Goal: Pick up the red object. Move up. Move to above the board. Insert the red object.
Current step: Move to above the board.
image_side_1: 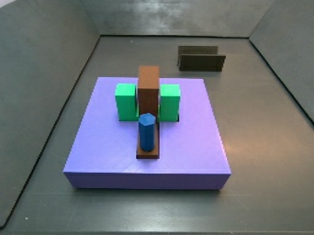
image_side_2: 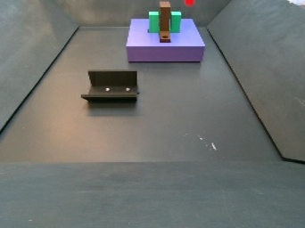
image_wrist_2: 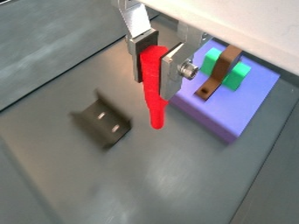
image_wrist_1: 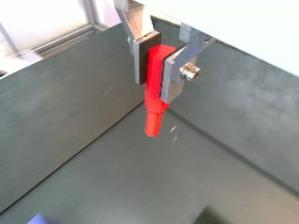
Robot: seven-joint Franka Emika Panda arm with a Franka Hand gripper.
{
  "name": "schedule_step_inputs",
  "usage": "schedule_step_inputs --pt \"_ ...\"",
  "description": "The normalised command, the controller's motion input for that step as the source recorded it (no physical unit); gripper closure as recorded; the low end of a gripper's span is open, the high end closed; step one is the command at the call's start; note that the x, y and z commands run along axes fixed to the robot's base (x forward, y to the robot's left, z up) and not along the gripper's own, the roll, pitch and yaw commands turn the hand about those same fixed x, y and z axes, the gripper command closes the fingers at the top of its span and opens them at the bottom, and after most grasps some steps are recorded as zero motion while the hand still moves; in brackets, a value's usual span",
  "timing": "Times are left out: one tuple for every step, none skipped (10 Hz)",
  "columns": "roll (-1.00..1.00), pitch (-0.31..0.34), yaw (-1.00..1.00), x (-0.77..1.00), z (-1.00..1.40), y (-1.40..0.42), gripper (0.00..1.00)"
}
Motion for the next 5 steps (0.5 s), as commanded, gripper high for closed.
schedule_step_inputs --pt "0.01 0.015 0.01 0.09 0.14 -1.4 1.0" --pt "-0.02 0.015 0.0 0.09 0.15 -1.4 1.0" --pt "0.0 0.033 0.01 0.09 0.15 -1.4 1.0" --pt "-0.02 0.05 0.01 0.1 0.16 -1.4 1.0" --pt "0.0 0.08 0.0 0.12 0.16 -1.4 1.0"
